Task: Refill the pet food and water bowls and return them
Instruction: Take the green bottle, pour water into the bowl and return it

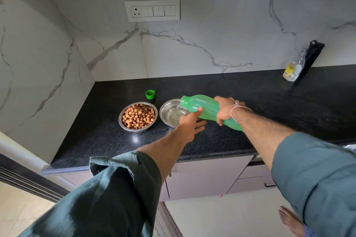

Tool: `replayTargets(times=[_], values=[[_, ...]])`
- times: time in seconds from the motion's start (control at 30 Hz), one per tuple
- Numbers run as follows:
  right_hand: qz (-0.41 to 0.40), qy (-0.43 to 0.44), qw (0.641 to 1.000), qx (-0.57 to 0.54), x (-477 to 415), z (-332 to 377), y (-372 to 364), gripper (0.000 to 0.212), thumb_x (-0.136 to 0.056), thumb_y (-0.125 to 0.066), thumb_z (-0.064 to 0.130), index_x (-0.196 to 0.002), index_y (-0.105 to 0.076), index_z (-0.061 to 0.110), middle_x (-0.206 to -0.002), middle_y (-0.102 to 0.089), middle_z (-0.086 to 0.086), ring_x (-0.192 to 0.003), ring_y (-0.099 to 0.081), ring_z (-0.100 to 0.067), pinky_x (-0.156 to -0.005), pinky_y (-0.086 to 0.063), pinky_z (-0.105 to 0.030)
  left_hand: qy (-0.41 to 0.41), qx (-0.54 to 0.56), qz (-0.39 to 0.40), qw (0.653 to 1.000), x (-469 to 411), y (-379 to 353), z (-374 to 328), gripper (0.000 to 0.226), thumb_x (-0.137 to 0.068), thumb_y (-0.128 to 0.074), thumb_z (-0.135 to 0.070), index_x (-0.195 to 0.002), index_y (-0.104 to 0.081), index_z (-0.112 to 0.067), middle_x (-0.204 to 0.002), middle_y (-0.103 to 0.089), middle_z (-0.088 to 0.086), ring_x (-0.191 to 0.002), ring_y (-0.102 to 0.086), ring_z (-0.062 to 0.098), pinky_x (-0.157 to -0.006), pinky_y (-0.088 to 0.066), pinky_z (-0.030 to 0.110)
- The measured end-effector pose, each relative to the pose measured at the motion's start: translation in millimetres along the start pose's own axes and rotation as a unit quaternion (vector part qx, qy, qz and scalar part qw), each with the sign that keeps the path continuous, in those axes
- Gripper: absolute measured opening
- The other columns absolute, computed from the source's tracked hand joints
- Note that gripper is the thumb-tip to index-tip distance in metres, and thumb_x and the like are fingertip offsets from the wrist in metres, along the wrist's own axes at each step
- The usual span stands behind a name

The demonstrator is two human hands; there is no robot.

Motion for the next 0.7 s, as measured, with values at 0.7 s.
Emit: replayTargets(times=[0.7], values=[[-0.028, 0.018, 0.999, 0.024, 1.6, 2.5, 5.3, 0.097, -0.066, -0.089, 0.017, -0.147, -0.039, 0.03, -0.134, -0.062, -0.01, -0.127, -0.055, -0.038, -0.112, -0.034, -0.058, 0.007, 0.009, 0.005, 1.0, -0.1, -3.1, -3.1, 0.038, -0.097, -0.066, -0.033, -0.13, -0.055, -0.018, -0.127, -0.069, 0.011, -0.104, -0.072, 0.027, -0.096, -0.056, 0.042]])
Point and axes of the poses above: each hand's wrist, its own x-axis away from the middle knuckle, its own y-axis out of the back of the hand, z = x × y, the point moved 10 cm from there along -x, towards the middle knuckle
